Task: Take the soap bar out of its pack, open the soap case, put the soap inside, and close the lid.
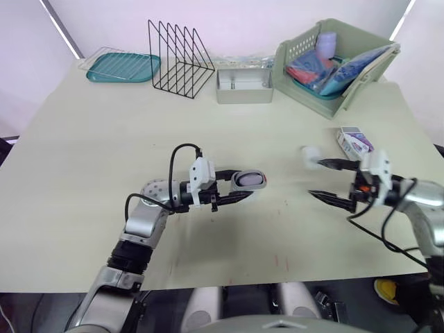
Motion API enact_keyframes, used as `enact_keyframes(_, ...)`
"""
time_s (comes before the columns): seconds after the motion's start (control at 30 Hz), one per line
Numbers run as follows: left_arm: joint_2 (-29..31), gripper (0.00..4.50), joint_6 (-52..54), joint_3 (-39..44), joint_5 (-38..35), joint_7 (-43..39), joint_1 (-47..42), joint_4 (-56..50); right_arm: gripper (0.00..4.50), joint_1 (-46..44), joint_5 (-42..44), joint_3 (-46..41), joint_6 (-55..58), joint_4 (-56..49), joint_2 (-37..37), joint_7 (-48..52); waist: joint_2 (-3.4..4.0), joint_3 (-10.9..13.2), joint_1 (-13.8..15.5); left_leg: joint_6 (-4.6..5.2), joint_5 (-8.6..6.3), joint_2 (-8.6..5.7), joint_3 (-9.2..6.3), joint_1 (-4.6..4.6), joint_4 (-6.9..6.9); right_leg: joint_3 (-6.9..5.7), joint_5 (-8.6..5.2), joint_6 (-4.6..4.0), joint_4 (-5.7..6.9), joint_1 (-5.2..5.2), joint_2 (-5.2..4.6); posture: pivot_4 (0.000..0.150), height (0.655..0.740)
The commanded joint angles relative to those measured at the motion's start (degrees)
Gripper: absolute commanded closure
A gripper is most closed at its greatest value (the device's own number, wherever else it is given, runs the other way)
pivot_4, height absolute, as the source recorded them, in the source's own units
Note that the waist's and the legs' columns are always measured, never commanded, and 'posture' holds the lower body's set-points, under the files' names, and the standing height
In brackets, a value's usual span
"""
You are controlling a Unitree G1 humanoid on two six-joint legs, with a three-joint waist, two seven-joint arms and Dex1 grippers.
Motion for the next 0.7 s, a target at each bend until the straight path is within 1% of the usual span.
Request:
enact_keyframes(0.03,0.68,2.58,1.0,0.75,-0.33,0.39,0.98,-2.35,0.06,4.97,1.89,-6.18,-2.57,-2.27,-1.61,-0.52,0.01,0.0,-0.01,0.0,0.0,0.0,0.01,0.01,0.0,0.01,0.0,0.0,0.0,0.0,0.0,0.15,0.74)
enact_keyframes(0.23,1.04,2.58,2.6,0.83,-1.08,0.62,2.23,-4.72,0.06,14.55,3.56,-13.64,-3.5,-1.65,-1.48,-2.7,0.02,-0.02,0.01,0.0,0.0,0.02,0.09,0.07,-0.01,0.08,-0.01,0.0,0.03,0.03,0.02,0.15,0.74)
enact_keyframes(0.43,1.13,2.58,4.15,0.5,-1.34,0.54,2.18,-5.84,0.06,17.57,4.73,-15.12,-1.41,-4.18,-1.72,-5.15,0.03,-0.02,-0.06,0.0,0.0,0.03,0.18,0.18,-0.01,0.16,-0.01,0.01,0.04,0.08,0.03,0.15,0.74)
enact_keyframes(0.5,1.03,2.58,4.55,0.52,-1.44,0.59,2.03,-5.97,0.06,18.44,4.54,-15.09,0.67,-5.39,-2.89,-6.17,0.03,-0.02,-0.04,0.01,0.0,0.02,0.18,0.18,-0.01,0.16,-0.01,0.01,0.03,0.09,0.03,0.15,0.74)
enact_keyframes(0.57,0.9,2.58,4.69,0.43,-1.42,0.5,1.78,-5.76,0.06,18.32,5.81,-15.26,7.02,-7.44,-4.74,-8.89,0.04,-0.03,0.08,0.01,0.0,0.01,0.18,0.18,-0.01,0.17,-0.01,0.01,0.03,0.1,0.01,0.15,0.74)
enact_keyframes(0.67,0.53,2.58,4.63,-0.02,-1.25,0.06,1.37,-5.07,0.06,12.79,10.98,-16.59,20.34,-11.39,-7.55,-17.18,0.04,-0.03,-0.03,0.0,0.0,0.02,0.21,0.21,-0.01,0.2,-0.01,0.01,0.03,0.12,0.02,0.15,0.74)
enact_keyframes(0.7,0.33,2.58,4.58,-0.2,-1.17,-0.09,1.2,-4.82,0.06,11.12,11.89,-15.85,25.88,-12.53,-9.79,-18.79,0.07,-0.03,-0.07,0.0,0.0,0.02,0.23,0.24,-0.01,0.21,-0.01,0.01,0.03,0.13,0.02,0.15,0.74)
